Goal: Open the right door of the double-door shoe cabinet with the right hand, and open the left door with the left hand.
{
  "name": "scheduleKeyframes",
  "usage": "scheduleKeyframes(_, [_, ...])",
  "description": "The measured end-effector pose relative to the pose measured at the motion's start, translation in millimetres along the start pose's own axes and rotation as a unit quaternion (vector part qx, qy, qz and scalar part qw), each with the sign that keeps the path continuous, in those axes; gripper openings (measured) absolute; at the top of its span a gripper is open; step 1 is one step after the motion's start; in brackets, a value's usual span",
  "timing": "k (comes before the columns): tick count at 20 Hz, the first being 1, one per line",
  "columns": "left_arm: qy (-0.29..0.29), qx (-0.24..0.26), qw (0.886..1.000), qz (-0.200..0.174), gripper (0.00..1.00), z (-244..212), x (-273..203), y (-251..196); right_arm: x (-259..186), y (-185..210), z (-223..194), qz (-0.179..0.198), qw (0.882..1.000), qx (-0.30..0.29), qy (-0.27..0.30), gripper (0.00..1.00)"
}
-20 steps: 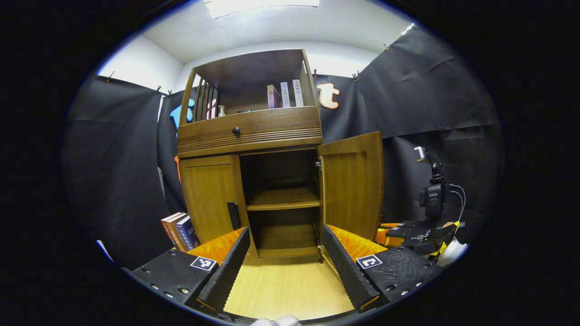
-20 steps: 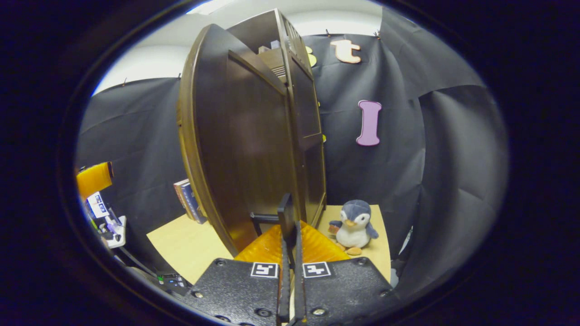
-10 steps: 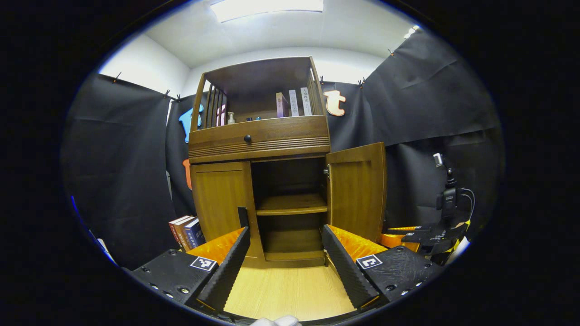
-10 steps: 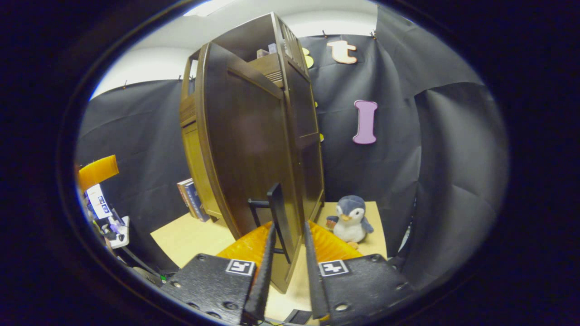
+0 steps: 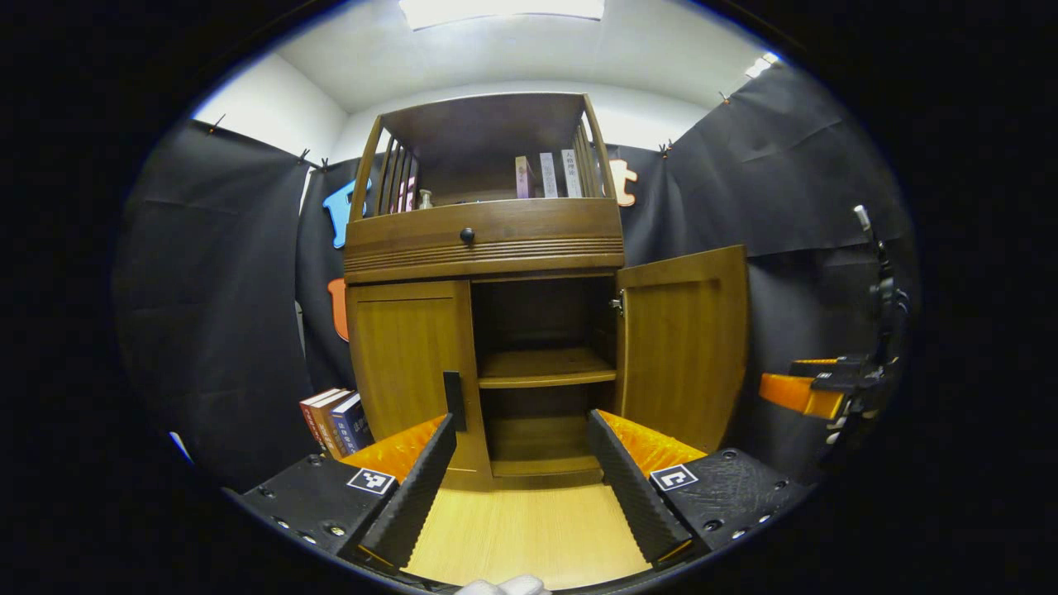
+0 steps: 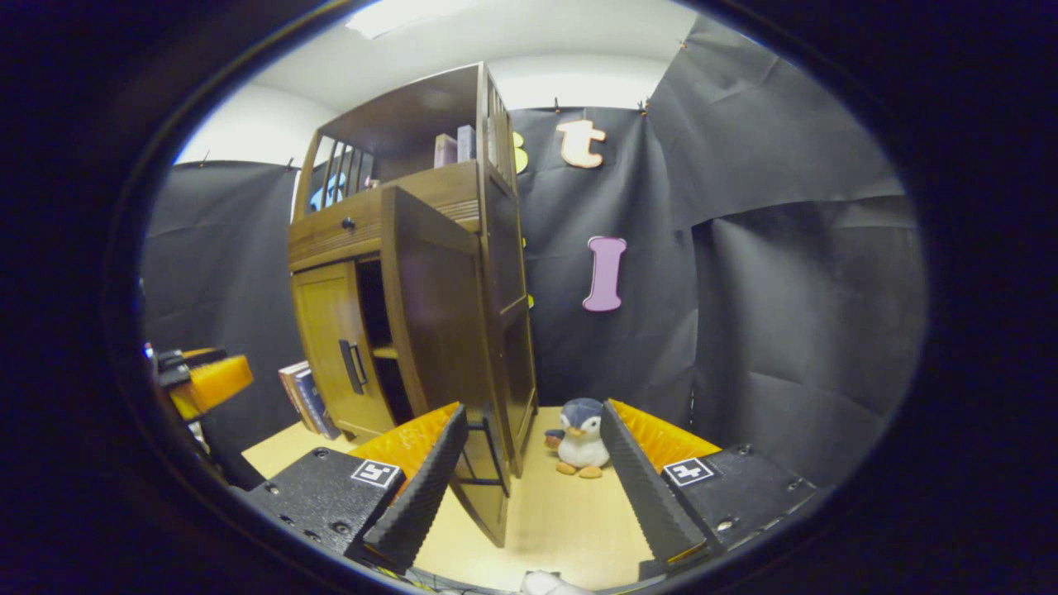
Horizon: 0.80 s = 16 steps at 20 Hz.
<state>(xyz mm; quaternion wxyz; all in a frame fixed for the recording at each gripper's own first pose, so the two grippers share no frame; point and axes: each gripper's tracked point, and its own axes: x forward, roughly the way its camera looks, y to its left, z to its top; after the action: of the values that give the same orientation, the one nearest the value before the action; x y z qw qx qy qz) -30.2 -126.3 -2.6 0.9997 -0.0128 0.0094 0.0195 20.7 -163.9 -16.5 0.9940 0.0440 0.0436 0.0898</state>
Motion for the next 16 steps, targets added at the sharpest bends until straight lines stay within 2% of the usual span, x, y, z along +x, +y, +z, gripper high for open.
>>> scheduleKeyframes(5, [0.006,0.011,1.000,-0.001,0.96,-11,57,68,0,71,19,-0.029,0.999,0.006,-0.023,1.00])
scheduleKeyframes(9, [0.000,0.005,1.000,-0.008,0.96,-25,120,112,10,119,8,-0.062,0.998,0.012,-0.010,0.99])
scheduleKeyframes(10, [-0.001,0.007,1.000,-0.010,1.00,-31,136,119,11,125,7,-0.073,0.997,0.010,-0.009,0.99])
scheduleKeyframes(11, [0.000,0.008,1.000,-0.013,0.96,-38,151,124,12,133,7,-0.083,0.997,0.005,-0.002,1.00])
scheduleKeyframes(13, [0.005,0.003,1.000,-0.022,0.96,-54,178,128,14,145,15,-0.112,0.994,-0.007,-0.013,0.99])
scheduleKeyframes(16, [0.015,-0.003,0.999,-0.031,0.96,-74,213,130,9,160,13,-0.134,0.991,-0.012,-0.005,1.00])
